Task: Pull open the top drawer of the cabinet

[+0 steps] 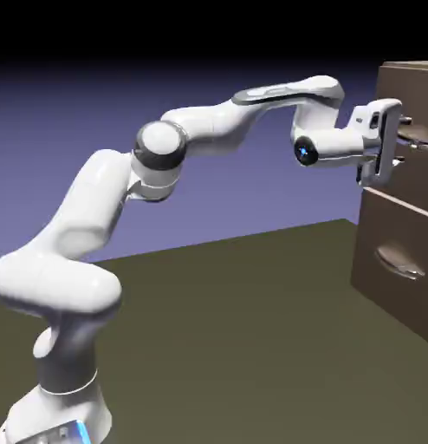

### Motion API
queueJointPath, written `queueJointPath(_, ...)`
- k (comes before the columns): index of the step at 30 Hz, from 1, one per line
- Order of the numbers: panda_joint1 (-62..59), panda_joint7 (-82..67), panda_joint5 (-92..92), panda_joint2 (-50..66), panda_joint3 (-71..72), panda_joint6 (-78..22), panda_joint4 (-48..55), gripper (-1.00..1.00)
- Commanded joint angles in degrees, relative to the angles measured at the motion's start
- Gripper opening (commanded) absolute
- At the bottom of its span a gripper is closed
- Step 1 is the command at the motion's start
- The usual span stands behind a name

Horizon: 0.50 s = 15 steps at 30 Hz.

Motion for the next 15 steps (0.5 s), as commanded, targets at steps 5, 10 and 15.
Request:
queueJointPath(5,-0.6,1.3,-0.5,0.8,0.0,0.2,1.0,-1.00)
queueJointPath(10,6.9,-4.7,5.9,-2.2,-5.8,-3.5,-9.4,-1.00)
queueJointPath(15,15.0,-9.6,10.0,-5.4,-11.2,-6.9,-19.8,-1.00)
